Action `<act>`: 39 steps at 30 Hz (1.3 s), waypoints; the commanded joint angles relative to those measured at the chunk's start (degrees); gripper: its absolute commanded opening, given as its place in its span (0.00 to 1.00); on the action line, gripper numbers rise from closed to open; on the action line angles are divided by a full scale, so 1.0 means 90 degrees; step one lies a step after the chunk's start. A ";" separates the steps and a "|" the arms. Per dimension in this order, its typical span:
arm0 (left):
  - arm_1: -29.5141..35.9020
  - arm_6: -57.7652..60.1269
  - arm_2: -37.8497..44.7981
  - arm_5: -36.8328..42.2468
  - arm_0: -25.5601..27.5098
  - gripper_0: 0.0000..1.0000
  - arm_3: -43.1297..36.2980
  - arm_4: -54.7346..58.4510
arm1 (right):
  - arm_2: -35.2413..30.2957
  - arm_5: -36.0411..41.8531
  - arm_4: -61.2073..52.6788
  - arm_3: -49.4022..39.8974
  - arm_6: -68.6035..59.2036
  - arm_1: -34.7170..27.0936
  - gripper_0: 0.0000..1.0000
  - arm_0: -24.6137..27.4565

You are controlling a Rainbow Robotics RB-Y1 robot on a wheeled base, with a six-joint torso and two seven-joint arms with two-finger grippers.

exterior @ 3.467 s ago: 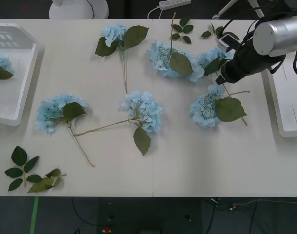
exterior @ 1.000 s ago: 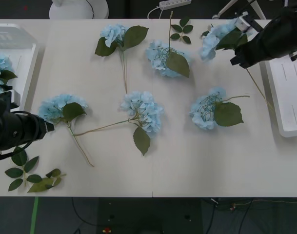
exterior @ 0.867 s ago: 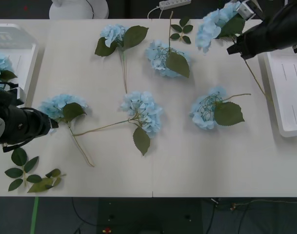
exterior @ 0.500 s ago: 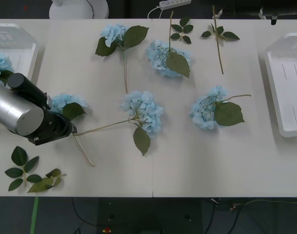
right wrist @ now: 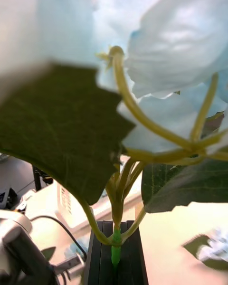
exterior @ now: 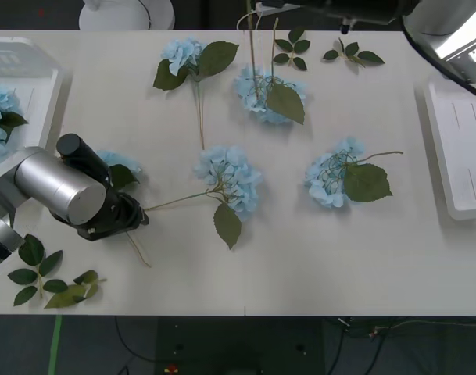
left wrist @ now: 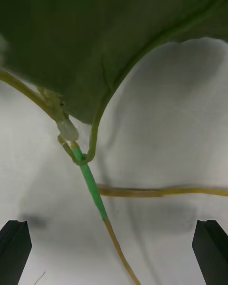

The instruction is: Place the red flowers into the right box and the blue flowers into the left box. If a person shows an open palm, hand one flower to the person first, then continue sorting.

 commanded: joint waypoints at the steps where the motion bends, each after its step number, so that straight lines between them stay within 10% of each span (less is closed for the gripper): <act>1: -0.0347 -0.0141 -0.0149 -0.0280 -0.0253 1.00 0.0419 -0.0276 | 0.0270 -0.0215 -0.0118 -0.0448 0.0268 0.0387 0.00 0.0054; 12: -0.0396 -0.0376 -0.0257 -0.0271 -0.0273 1.00 0.0556 -0.0335 | 0.0612 -0.0557 -0.0118 -0.0448 0.0356 0.0885 0.00 0.0132; 17: -0.0416 -0.0434 -0.0257 -0.0271 -0.0273 0.05 0.0683 -0.0403 | 0.0817 -0.0811 -0.0118 -0.0438 0.0385 0.0992 0.00 0.0132; 18: -0.0416 -0.0454 -0.0257 -0.0280 -0.0263 0.00 0.0722 -0.0422 | 0.0836 -0.0870 -0.0118 -0.0438 0.0385 0.1021 0.00 0.0132; 39: -0.0308 -0.0581 -0.0237 -0.0271 -0.0263 0.00 0.0673 -0.1223 | 0.0934 -0.1212 -0.0118 -0.0438 0.0405 0.1100 0.00 0.0122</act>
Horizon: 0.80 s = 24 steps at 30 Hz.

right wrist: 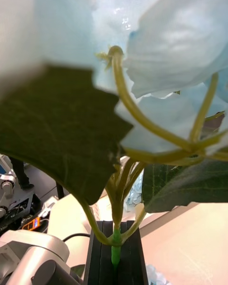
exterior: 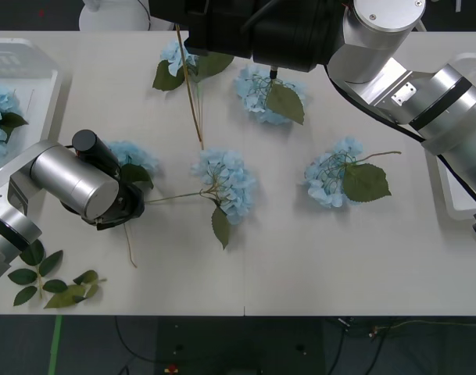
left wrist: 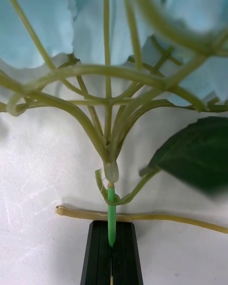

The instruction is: Place the red flowers into the right box and the blue flowers into the left box. If a person shows an open palm, hand one flower to the person first, then continue sorting.

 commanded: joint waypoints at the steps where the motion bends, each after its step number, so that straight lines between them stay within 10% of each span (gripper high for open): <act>1: 0.0110 -0.0284 -0.0182 -0.0048 0.0048 0.00 0.0150 -0.0362 | 0.0033 -0.0126 -0.0081 -0.0173 0.0242 0.0197 0.00 0.0002; 14: 0.2044 -0.0547 0.0795 0.1172 -0.0509 0.00 -0.1334 0.0087 | 0.0081 -0.0175 -0.0071 -0.0173 0.0242 0.0217 0.00 0.0002; 24: 0.3225 -0.2794 0.0795 0.0294 -0.1554 0.00 0.0101 -0.0079 | 0.0111 -0.0273 -0.0071 -0.0173 0.0262 0.0246 0.00 0.0002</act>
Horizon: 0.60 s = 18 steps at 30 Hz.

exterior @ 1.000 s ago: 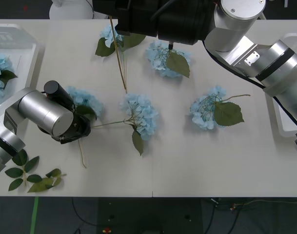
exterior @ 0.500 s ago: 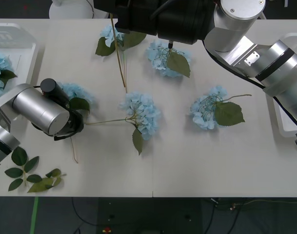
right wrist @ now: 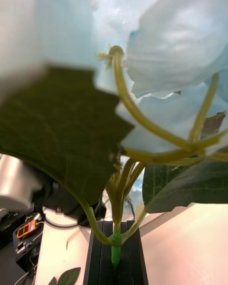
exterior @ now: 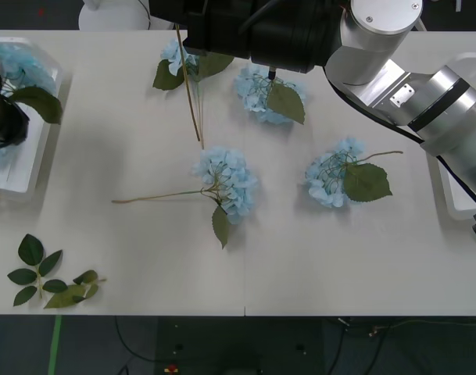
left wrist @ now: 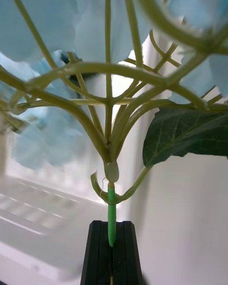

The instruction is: Place the red flowers into the right box and the blue flowers into the left box. If a person shows an open palm, hand one flower to the person first, then continue sorting.

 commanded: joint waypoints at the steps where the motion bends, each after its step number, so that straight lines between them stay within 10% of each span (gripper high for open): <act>1: 0.0607 -0.1213 0.0102 -0.1009 -0.0595 0.00 0.1034 -0.0357 | 0.0059 -0.0138 -0.0071 -0.0173 0.0240 0.0238 0.00 0.0000; 18: 0.0753 -0.3977 0.0102 -0.4231 -0.0683 0.00 0.4159 -0.1266 | 0.0167 -0.0314 -0.0071 -0.0183 0.0250 0.0277 0.00 -0.0010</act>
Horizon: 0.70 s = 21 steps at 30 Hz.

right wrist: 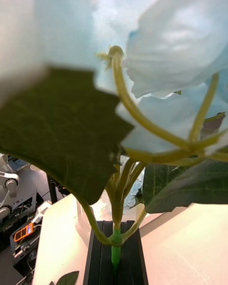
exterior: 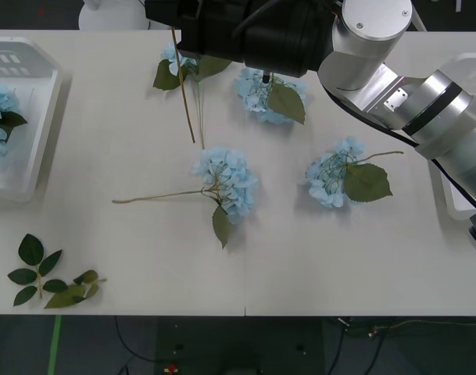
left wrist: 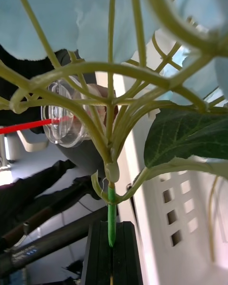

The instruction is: Place the red flowers into the right box and the blue flowers into the left box. If a person shows an open palm, hand one flower to the person first, then continue sorting.

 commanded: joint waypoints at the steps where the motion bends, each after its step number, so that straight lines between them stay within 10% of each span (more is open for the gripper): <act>1: 0.0339 -0.0178 0.0102 -0.0201 -0.0293 0.03 0.0095 -0.0144 | 0.0044 -0.0053 -0.0070 -0.0183 0.0242 0.0209 0.00 -0.0011; 7: 0.0291 -0.0188 0.0102 -0.0172 -0.0293 0.67 0.0056 -0.0134 | 0.0034 -0.0073 -0.0060 -0.0183 0.0242 0.0238 0.00 -0.0011; 11: 0.0291 -0.0168 0.0102 -0.0172 -0.0293 0.88 0.0056 -0.0017 | 0.0044 -0.0092 -0.0070 -0.0183 0.0242 0.0257 0.00 -0.0002; 21: 0.0300 0.0086 0.0737 -0.0181 0.0245 0.99 -0.0432 0.1497 | 0.0141 -0.0239 -0.0070 -0.0183 0.0251 0.0287 0.00 -0.0002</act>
